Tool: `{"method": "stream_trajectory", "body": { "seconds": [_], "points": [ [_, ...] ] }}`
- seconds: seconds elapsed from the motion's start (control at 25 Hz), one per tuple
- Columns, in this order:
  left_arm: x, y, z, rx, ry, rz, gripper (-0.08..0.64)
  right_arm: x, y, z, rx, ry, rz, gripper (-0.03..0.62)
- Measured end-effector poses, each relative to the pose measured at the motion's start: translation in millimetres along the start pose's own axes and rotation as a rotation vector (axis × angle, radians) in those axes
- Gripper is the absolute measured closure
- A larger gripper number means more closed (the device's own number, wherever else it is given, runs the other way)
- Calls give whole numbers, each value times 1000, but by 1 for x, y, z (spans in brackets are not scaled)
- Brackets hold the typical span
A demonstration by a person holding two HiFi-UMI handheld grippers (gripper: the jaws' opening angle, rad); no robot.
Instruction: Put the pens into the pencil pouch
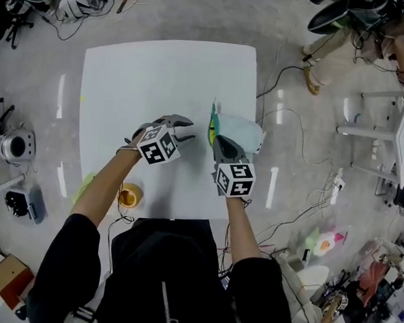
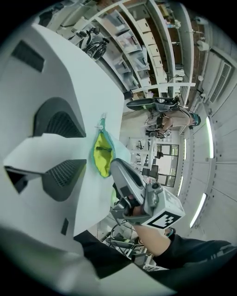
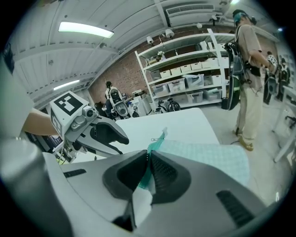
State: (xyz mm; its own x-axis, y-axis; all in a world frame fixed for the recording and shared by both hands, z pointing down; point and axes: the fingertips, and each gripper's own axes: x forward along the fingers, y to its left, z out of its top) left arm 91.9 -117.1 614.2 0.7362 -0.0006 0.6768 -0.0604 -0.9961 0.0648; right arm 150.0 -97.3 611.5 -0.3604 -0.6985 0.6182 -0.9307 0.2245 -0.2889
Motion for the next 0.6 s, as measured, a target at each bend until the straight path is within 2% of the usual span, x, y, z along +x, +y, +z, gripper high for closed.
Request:
{"method": "stream_trajectory", "body": {
  "seconds": [0.32,0.6],
  "points": [
    [-44,-8,-17,16,9,50,379,-3,0,-4,-10,9,8,557],
    [-81,-10,-54,27,68,93,379,-4,-1,-9,11,17,12,557]
  ]
}}
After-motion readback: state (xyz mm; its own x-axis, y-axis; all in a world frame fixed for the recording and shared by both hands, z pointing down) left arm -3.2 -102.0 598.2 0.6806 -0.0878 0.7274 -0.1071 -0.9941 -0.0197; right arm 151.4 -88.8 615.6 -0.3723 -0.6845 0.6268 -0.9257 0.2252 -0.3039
